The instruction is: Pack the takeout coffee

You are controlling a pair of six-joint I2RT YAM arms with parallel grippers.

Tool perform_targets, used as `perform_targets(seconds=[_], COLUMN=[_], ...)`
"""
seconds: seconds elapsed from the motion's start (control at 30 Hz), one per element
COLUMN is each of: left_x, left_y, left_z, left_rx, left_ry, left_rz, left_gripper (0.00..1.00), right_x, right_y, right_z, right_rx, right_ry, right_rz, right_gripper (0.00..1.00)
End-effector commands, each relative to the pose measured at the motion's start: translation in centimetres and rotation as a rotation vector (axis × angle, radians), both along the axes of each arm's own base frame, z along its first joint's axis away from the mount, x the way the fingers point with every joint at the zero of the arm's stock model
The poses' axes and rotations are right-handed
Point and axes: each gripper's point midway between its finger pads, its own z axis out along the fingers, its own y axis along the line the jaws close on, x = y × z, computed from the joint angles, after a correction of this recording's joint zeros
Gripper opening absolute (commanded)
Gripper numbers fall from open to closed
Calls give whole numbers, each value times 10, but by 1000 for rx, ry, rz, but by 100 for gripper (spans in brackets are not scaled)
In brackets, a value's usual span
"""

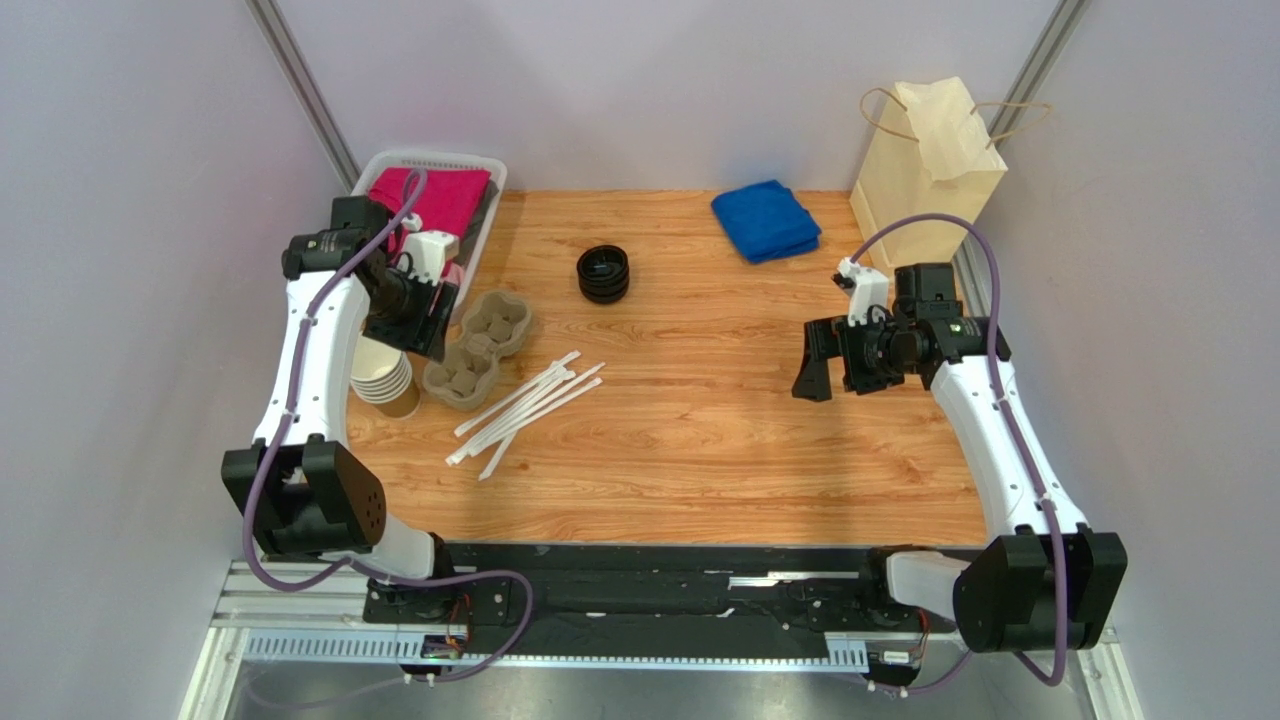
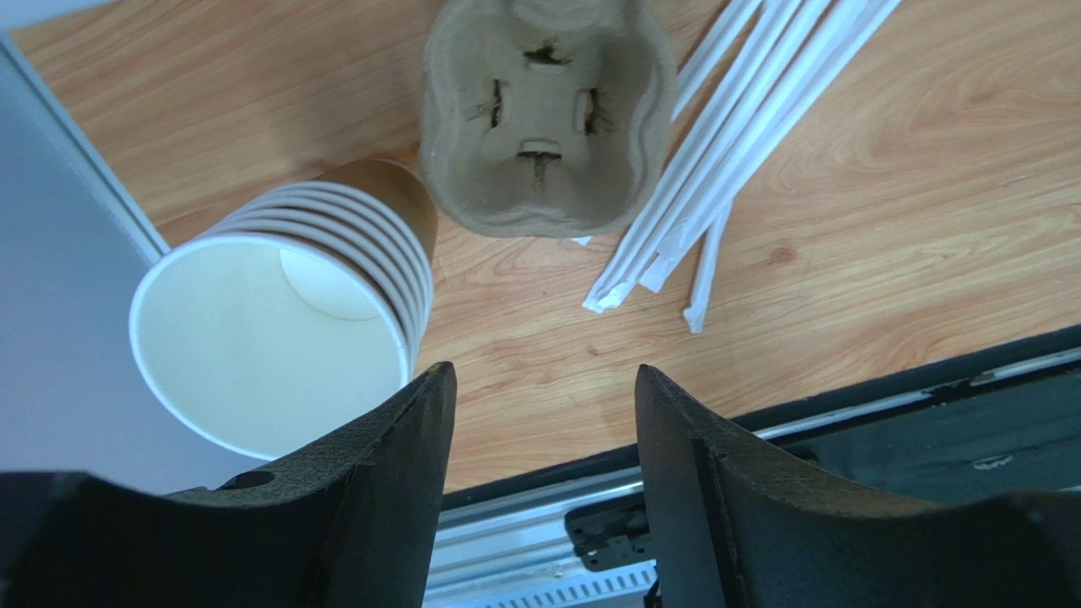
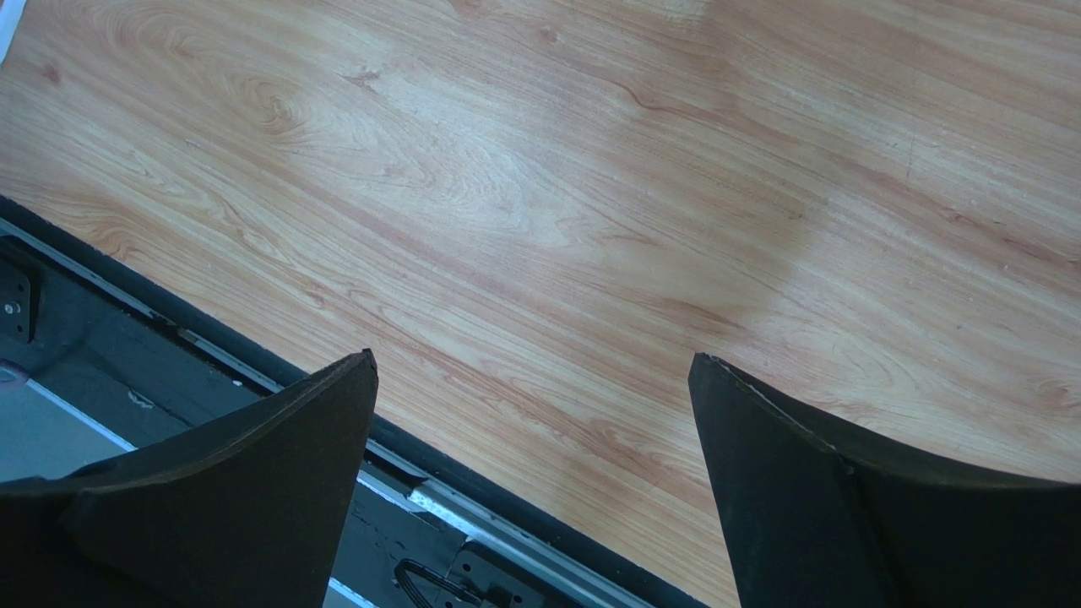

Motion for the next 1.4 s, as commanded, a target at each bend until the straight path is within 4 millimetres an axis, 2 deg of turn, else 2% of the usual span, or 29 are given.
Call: perform_targets(seconds=[0.0, 0.17, 0.33, 0.53, 0.67, 1.03, 1.13, 1.37], left_x=[12, 17, 21, 24, 23, 17, 16, 13], left_y=[22, 33, 50, 60, 62, 63, 63, 61], left_z=[0, -3, -12, -24, -25, -27, -23, 2], left_rx=[115, 171, 198, 202, 203, 204, 203, 206], left_ry=[-57, -51, -14, 36, 38, 44, 39, -10], left_rz=[12, 16, 55, 64, 69, 68, 73, 82], left_gripper=[62, 59, 53, 45, 40, 13, 0, 0], right_x=[1, 0, -1, -2, -1, 1, 1, 1], right_y=[4, 5, 4, 3, 3, 4, 4, 5], right_z=[-4, -7, -9, -10, -9, -10, -9, -8], right_rx=[13, 18, 12, 7, 7, 12, 15, 18], right_ry=[13, 24, 24, 26, 26, 29, 28, 27], right_rz=[7, 12, 10, 4, 4, 4, 4, 6], right_gripper=[100, 100, 100, 100, 100, 100, 100, 100])
